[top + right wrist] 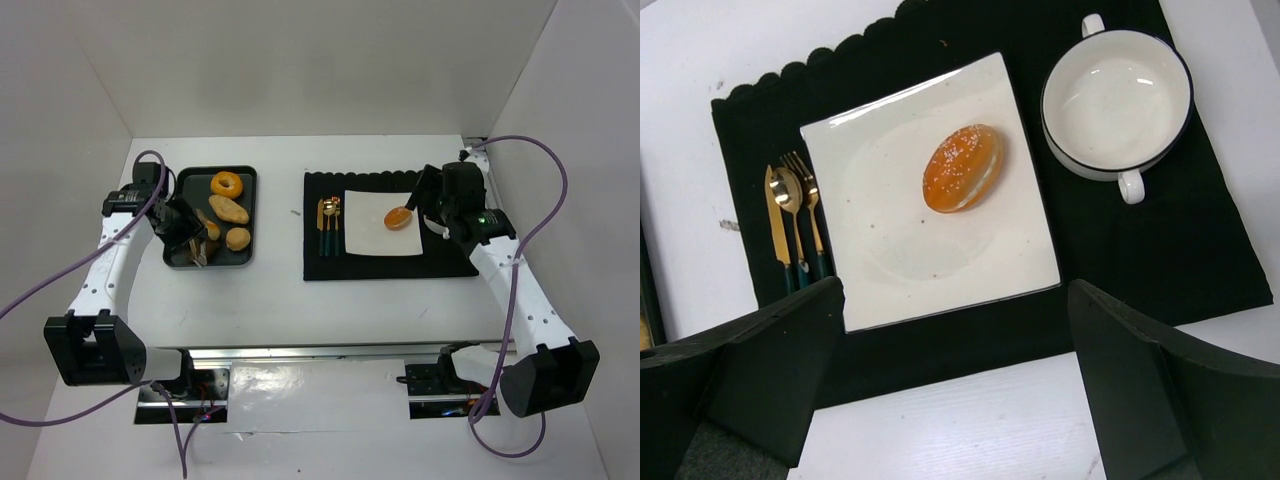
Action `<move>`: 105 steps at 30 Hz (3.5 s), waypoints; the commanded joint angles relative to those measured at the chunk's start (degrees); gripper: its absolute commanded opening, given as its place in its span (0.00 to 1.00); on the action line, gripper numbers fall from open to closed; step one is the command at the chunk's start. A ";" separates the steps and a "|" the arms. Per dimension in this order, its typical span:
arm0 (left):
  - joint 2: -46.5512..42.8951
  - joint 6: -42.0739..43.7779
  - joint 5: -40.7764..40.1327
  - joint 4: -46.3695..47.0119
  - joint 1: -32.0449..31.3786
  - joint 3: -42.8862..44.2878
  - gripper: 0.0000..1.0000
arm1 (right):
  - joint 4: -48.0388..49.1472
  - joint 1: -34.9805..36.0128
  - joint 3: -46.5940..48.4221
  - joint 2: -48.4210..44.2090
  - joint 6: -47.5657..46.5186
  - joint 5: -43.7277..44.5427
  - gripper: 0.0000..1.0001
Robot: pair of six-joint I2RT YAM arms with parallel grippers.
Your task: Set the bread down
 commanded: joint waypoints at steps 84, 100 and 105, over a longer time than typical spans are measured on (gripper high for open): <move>10.88 -2.79 -16.83 -4.21 -17.08 20.49 0.20 | 2.82 0.90 -0.39 1.96 -2.48 0.39 1.00; 30.98 5.04 -9.71 -6.95 -42.55 49.66 0.18 | 0.62 1.43 2.77 -3.03 -0.20 7.57 1.00; 42.23 5.57 -4.99 -6.51 -43.89 59.96 0.19 | -0.69 0.91 2.15 -8.66 1.03 10.76 1.00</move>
